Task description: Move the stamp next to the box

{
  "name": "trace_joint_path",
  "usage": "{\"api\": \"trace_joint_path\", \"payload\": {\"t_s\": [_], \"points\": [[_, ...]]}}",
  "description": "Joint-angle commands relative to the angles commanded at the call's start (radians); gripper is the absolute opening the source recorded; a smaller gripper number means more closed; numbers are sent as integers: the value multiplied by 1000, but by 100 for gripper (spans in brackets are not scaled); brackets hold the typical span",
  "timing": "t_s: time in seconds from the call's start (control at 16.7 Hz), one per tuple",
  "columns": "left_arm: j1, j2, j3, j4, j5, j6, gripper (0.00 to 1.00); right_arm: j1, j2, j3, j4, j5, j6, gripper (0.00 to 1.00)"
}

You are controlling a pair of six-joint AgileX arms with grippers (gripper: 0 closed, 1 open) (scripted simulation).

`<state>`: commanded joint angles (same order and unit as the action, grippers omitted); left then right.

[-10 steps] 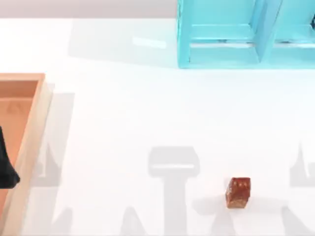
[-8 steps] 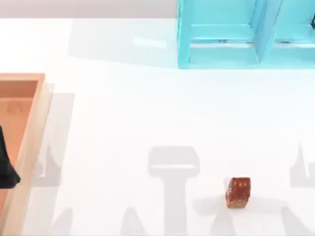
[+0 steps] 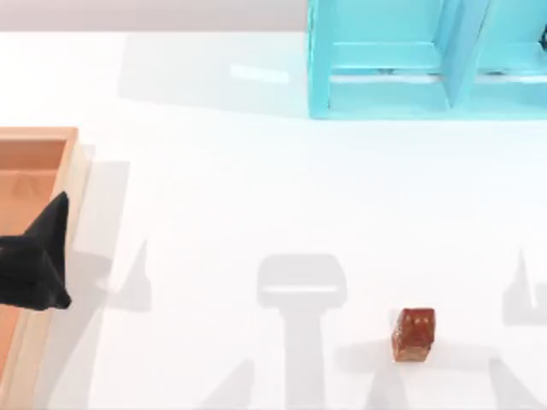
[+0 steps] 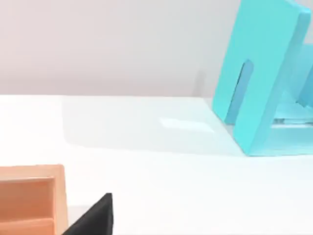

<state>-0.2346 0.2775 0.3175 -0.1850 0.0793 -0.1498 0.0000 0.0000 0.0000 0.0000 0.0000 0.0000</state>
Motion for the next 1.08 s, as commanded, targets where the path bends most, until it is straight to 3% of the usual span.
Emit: {"api": "trace_joint_path", "payload": {"t_s": [0.42,1.08], "points": [[-290,572,595,-341,21,-231,100,0,0,0,0,0,0,100],[-664,1625,1628,-928,-52,-673,100,0,0,0,0,0,0,100]]}}
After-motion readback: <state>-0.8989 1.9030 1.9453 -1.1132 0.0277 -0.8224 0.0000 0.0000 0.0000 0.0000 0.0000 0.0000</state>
